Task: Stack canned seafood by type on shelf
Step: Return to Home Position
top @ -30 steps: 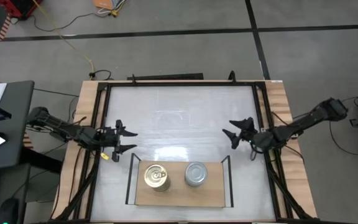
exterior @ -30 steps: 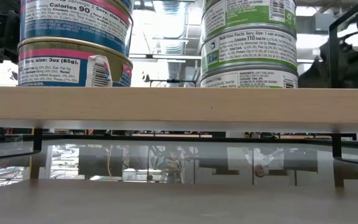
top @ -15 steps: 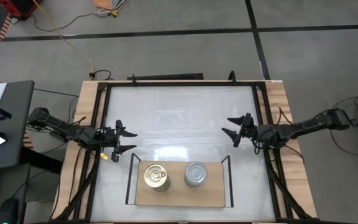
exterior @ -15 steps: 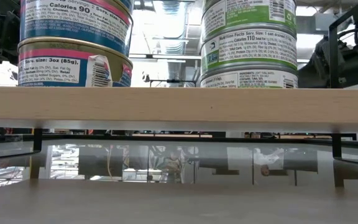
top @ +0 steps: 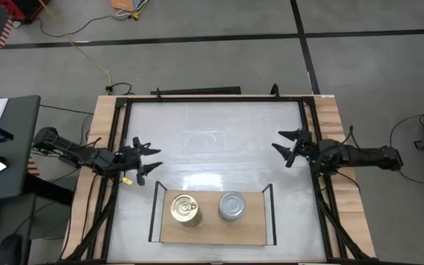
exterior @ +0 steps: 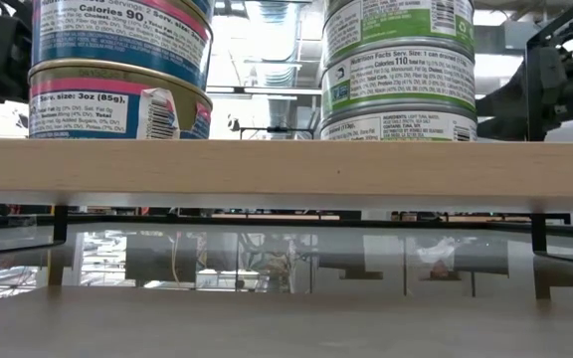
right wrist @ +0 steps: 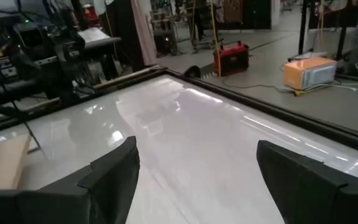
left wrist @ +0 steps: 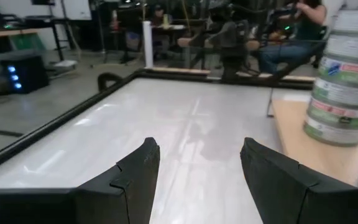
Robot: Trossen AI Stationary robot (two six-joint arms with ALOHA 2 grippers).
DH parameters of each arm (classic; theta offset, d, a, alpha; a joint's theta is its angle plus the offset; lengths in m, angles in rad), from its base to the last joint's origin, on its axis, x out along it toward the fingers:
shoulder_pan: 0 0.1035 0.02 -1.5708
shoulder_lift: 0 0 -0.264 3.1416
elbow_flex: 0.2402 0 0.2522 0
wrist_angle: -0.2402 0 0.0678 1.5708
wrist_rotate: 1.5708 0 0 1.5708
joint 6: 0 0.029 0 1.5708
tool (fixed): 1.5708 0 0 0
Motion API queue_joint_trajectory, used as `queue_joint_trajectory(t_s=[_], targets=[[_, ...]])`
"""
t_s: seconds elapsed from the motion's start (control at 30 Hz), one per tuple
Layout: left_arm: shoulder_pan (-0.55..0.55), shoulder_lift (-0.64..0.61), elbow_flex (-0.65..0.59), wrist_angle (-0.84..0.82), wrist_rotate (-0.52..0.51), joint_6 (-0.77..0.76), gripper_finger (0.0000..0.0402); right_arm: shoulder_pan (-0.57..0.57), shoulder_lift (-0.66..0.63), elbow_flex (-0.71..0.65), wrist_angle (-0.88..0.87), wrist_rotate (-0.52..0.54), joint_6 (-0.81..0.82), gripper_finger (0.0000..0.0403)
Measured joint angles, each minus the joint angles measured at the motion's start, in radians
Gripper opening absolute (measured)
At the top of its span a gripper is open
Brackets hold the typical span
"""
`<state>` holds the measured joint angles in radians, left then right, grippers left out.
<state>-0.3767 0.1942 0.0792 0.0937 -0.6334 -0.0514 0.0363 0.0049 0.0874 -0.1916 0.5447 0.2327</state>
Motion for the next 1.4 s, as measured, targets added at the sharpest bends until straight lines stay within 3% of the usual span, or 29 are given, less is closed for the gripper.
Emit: queue_joint_trajectory(t_s=[0.1,0.53,1.03,1.2,1.4], targets=[[0.005,-0.002,-0.001,-0.004,-0.017,0.005,0.0215,0.000,0.013,0.001,-0.012,0.002,0.004,0.0347],[0.163,-0.025,-0.009,-0.078,0.180,0.030,0.0215,0.000,0.014,0.002,-0.020,0.007,0.022,0.0347],[0.187,-0.024,-0.010,-0.089,0.160,0.009,0.0215,0.000,0.014,0.001,-0.014,0.009,0.021,0.0347],[0.187,-0.024,-0.012,-0.080,0.157,0.119,0.0215,0.000,0.014,0.001,-0.014,0.009,0.022,0.0347],[0.187,-0.024,-0.012,-0.081,0.157,0.142,0.0215,0.000,0.014,0.001,-0.014,0.009,0.022,0.0347]])
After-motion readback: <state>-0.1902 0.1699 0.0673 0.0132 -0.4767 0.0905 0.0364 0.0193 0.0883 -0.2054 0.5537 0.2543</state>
